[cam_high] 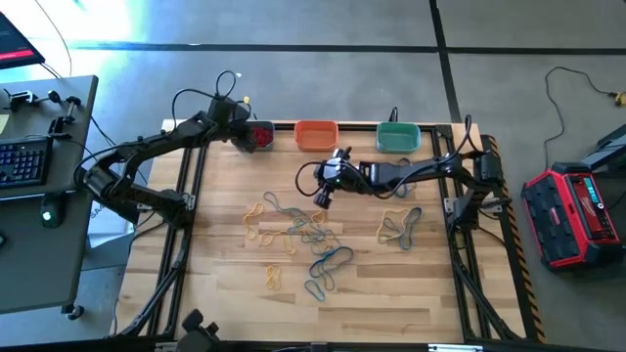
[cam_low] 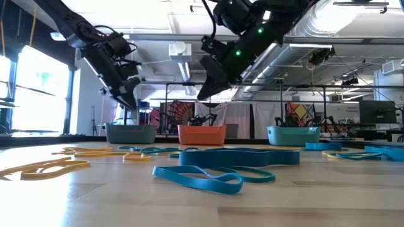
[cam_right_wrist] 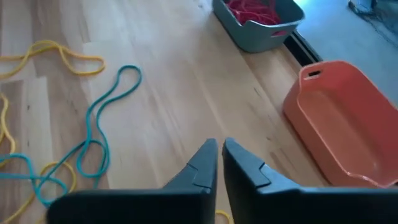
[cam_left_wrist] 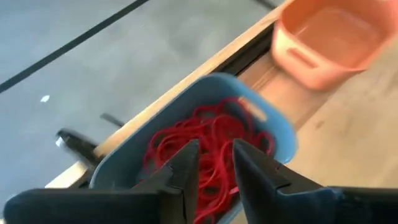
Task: Sort rubber bands into baskets
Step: Put the yellow rubber band into the orange bin
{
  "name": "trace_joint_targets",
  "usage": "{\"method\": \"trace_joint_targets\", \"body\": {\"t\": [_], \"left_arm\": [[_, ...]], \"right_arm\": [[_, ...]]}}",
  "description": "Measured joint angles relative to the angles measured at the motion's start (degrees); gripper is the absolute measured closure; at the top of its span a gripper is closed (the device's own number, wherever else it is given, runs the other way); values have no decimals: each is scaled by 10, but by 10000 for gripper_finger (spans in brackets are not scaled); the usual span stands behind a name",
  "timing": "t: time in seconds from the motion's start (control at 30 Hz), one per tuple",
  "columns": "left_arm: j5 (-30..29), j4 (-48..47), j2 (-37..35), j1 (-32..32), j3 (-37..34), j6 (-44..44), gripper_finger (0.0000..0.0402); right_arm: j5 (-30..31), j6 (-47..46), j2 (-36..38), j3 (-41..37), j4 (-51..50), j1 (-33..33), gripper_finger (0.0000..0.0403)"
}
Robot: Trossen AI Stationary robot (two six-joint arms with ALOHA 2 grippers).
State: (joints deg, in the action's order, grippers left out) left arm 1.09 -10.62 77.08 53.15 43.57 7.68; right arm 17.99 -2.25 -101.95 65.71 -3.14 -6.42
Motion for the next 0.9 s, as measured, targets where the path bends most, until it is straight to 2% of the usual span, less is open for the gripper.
{"method": "trace_joint_targets", "body": {"t": [0.13,0.27,0.43,0.57,0.73,0.9], "left_arm": [[41,22,0,-14,0,2,314],[41,54,0,-50,-2,-20,349],[38,205,-2,-103,-50,-31,395],[37,332,-3,-145,-90,-40,396],[37,421,-3,-197,-128,-31,395],[37,515,-3,-242,-170,-28,394]], "right_arm": [[0,35,0,0,0,0,361],[-13,41,0,0,-6,-4,337],[-61,24,0,0,-25,-2,329],[-60,7,0,0,-47,2,329],[-58,-29,0,0,-98,11,329],[-15,-72,0,0,-160,24,329]]}}
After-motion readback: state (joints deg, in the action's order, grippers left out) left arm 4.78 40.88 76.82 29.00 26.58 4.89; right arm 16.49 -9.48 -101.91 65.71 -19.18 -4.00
